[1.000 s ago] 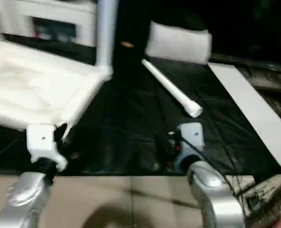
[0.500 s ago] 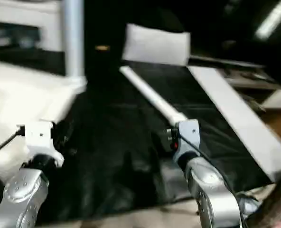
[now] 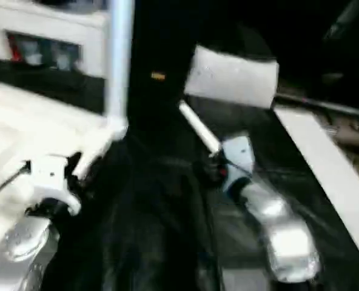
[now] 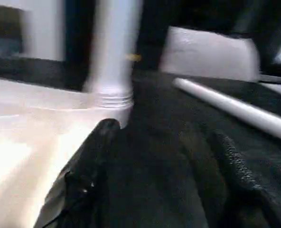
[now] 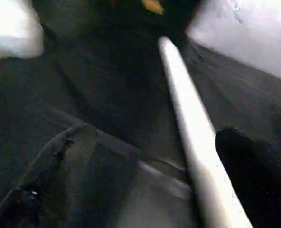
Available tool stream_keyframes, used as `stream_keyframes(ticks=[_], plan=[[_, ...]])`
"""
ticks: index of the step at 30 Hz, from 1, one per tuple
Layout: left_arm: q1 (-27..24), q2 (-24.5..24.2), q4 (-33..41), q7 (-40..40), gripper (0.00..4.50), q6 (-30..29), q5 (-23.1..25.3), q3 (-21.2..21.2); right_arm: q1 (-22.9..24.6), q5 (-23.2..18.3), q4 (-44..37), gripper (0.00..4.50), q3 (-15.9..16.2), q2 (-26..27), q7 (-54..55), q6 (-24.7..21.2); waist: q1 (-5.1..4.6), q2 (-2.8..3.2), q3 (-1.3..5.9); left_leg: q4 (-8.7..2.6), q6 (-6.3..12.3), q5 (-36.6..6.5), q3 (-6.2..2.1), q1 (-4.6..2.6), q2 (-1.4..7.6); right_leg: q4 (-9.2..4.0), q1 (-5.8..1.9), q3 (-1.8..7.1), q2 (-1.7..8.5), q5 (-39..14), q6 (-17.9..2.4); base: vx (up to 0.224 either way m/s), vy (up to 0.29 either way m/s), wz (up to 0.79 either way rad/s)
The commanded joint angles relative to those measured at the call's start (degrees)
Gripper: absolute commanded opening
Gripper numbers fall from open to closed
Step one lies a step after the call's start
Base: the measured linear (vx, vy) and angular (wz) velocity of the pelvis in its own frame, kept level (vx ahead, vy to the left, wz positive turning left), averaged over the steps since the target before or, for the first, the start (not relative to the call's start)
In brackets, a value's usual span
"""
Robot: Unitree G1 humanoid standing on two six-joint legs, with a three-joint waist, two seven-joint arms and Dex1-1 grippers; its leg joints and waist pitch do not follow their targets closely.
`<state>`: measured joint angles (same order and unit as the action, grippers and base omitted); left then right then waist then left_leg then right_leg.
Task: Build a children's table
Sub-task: Move to table, then pick table leg
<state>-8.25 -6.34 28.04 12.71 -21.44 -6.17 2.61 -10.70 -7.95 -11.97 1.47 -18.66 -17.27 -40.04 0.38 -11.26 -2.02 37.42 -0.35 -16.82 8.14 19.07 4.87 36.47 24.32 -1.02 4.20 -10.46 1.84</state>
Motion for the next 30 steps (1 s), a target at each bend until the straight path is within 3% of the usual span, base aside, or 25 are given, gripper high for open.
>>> stream_keyframes(ticks=[1, 2, 3, 4, 5, 6, 8, 9, 10, 11, 13, 15, 18, 20, 21, 23, 24, 27, 30], plan=[[0.25, -1.10, 1.46, 2.25, 2.72, -2.10, -1.59, 1.05, -2.26, 0.41, 2.31, 4.50, -1.12, -0.31, -0.01, -2.95, 1.15, 0.68, 3.09, -3.46, 4.92, 13.62, -2.49, 1.48, 5.35, -3.48, -5.50, 4.76, 6.93, 19.39, -8.94, 0.000, 0.000, 0.00], [0.55, -2.30, 2.04, 3.44, 2.83, -3.66, -2.10, 1.43, -4.27, 0.43, 4.73, 4.50, -1.67, -0.80, 0.14, -3.96, 0.44, 0.76, 2.99, -4.03, 5.10, 14.76, -2.38, 1.34, 5.52, -3.15, -5.19, 4.00, 5.60, 20.22, -11.81, 0.000, 0.000, 0.00], [1.22, -4.31, 2.63, 5.02, 2.95, -5.18, -1.77, 2.29, -7.04, 0.87, 8.49, 4.50, -2.19, -1.70, 0.38, -4.55, -0.19, 2.14, 2.44, -4.69, 5.98, 15.45, -2.36, 0.56, 6.41, -3.15, -4.26, 2.63, 4.15, 12.66, -17.37, 0.000, 0.000, 0.00], [1.77, -5.72, 3.00, 6.41, 2.95, -6.09, -1.68, 2.90, -9.01, 1.21, 11.32, 4.50, -2.26, -2.46, 0.33, -4.76, -0.46, 2.61, 2.21, -4.96, 5.97, 13.74, -2.30, 0.31, 6.75, -3.40, -3.98, 2.27, 3.88, 8.04, -18.08, 0.000, 0.000, 0.00], [2.47, -7.38, 3.46, 8.24, 3.07, -7.09, -1.63, 3.81, -11.36, 1.60, 15.23, 4.50, -1.87, -3.60, -0.57, -4.09, -0.39, 3.25, 2.04, -5.10, 4.96, 8.64, -2.06, -0.21, 7.14, -3.98, -3.85, 1.77, 3.79, -0.61, -17.68, 0.000, 0.000, 0.00], [2.60, -7.69, 3.56, 8.59, 3.22, -7.31, -1.65, 4.00, -11.82, 1.65, 16.02, 4.50, -1.78, -3.83, -0.82, -3.92, -0.43, 2.96, 1.94, -4.95, 4.17, 6.50, -1.80, -0.63, 7.20, -4.33, -3.43, 1.63, 3.73, -3.26, -17.41, 0.000, 0.000, 0.00], [3.68, -10.01, 4.73, 11.70, 3.30, -10.14, -3.41, 5.38, -16.32, 2.33, 24.09, 4.50, -0.46, -5.82, -3.19, -2.38, -0.57, 3.33, 0.99, -5.57, 1.18, -2.70, -1.72, -0.33, 7.38, -5.18, -3.25, 1.64, 3.78, -12.34, -15.96, -0.035, -0.005, 0.03], [4.40, -11.23, 5.30, 13.29, 3.38, -11.23, -4.31, 6.20, -19.12, 3.59, 29.50, 4.50, 0.69, -6.89, -4.36, -0.60, -0.23, 4.19, 0.76, -5.48, -0.78, -8.11, -1.89, -0.63, 7.36, -5.59, -2.90, 1.60, 4.23, -18.43, -14.77, -0.085, -0.015, 0.07], [4.69, -11.50, 5.40, 13.63, 3.47, -11.49, -4.47, 6.39, -20.10, 3.88, 31.40, 4.50, 0.85, -7.05, -4.66, 0.01, -0.42, 3.83, 0.77, -5.45, -1.37, -9.62, -1.79, -0.70, 7.28, -5.98, -2.77, 1.48, 4.13, -20.33, -14.29, -0.085, -0.015, 0.07], [5.47, -11.91, 5.74, 14.21, 3.47, -12.48, -5.31, 6.58, -22.60, 4.24, 36.30, 4.50, 1.07, -7.23, -5.95, 1.24, -0.42, 4.32, 1.03, -5.27, -2.45, -10.06, -1.67, -0.68, 7.38, -5.68, -2.78, 1.44, 4.22, -19.66, -14.35, -0.055, -0.022, 0.11], [6.48, -12.33, 6.38, 15.05, 3.47, -14.19, -7.35, 6.43, -25.84, 5.16, 42.95, 4.50, 2.58, -7.73, -9.08, 3.80, -0.22, 4.34, 0.98, -5.22, -2.38, -9.14, -1.42, 0.06, 7.45, -5.77, -3.19, 1.50, 4.52, -19.82, -14.40, -0.060, -0.028, 0.09], [6.91, -12.70, 6.63, 15.42, 3.47, -15.10, -8.14, 6.35, -27.39, 5.07, 46.10, 4.50, 2.65, -7.65, -10.15, 4.77, -0.12, 4.52, 0.96, -5.10, -2.27, -9.05, -1.32, 0.36, 7.42, -6.02, -3.32, 1.39, 4.58, -22.16, -14.04, -0.031, -0.017, 0.03], [7.62, -15.39, 8.97, 19.24, 3.47, -19.33, -11.52, 6.64, -33.33, 6.10, 59.92, 4.50, 3.23, -7.68, -14.48, 10.88, -0.19, 4.75, 1.04, -4.90, -2.55, -9.41, -1.12, 0.57, 7.64, -5.97, -3.19, 0.76, 4.84, -24.31, -14.44, 0.000, 0.000, 0.00], [7.59, -15.70, 9.45, 19.75, 3.47, -20.01, -12.13, 6.71, -34.03, 6.17, 61.61, 4.50, 3.36, -7.81, -15.34, 11.12, -0.03, 4.89, 0.93, -5.03, -2.71, -8.92, -1.02, 0.72, 7.84, -6.09, -3.25, 0.46, 4.63, -24.08, -14.05, 0.000, 0.000, 0.00], [7.59, -16.07, 10.06, 20.17, 3.47, -21.10, -13.08, 6.80, -35.36, 6.37, 64.75, 4.50, 3.60, -7.98, -16.84, 11.78, -0.01, 4.66, 1.09, -4.86, -2.78, -8.21, -0.78, 0.49, 7.97, -5.85, -3.08, 0.44, 4.64, -23.34, -14.33, 0.000, 0.000, 0.00], [7.25, -16.95, 11.03, 21.15, 3.53, -22.44, -14.26, 7.23, -36.48, 6.75, 67.71, 4.23, 3.97, -8.33, -19.13, 11.97, 0.07, 4.55, 1.29, -4.88, -2.54, -6.03, -0.73, 0.91, 8.11, -5.45, -3.47, 0.32, 4.64, -21.00, -15.13, 0.000, 0.000, 0.00], [6.89, -17.84, 11.93, 21.93, 3.53, -23.60, -15.28, 7.64, -37.34, 6.61, 70.17, 4.23, 3.96, -8.54, -21.11, 11.85, 0.16, 4.22, 1.43, -4.82, -2.17, -4.14, -0.50, 1.07, 8.12, -5.29, -3.55, 0.31, 4.50, -18.85, -15.65, 0.000, 0.000, 0.00], [7.17, -18.23, 12.23, 21.96, 3.53, -24.48, -16.24, 7.75, -38.80, 6.66, 74.35, 3.89, 4.29, -8.44, -23.75, 13.12, 0.34, 4.42, 1.80, -4.56, -1.43, -0.13, -0.24, 1.44, 8.24, -4.46, -3.71, 0.19, 4.46, -14.19, -17.34, 0.000, 0.000, 0.00], [7.43, -18.43, 12.31, 22.14, 3.53, -25.16, -16.84, 7.47, -39.69, 6.37, 77.40, 3.67, 3.78, -7.75, -27.13, 13.42, 0.35, 4.66, 1.56, -4.64, -1.15, -1.05, -0.23, 1.74, 8.35, -4.65, -3.75, 0.08, 4.57, -15.30, -17.65, 0.000, 0.000, 0.00]])
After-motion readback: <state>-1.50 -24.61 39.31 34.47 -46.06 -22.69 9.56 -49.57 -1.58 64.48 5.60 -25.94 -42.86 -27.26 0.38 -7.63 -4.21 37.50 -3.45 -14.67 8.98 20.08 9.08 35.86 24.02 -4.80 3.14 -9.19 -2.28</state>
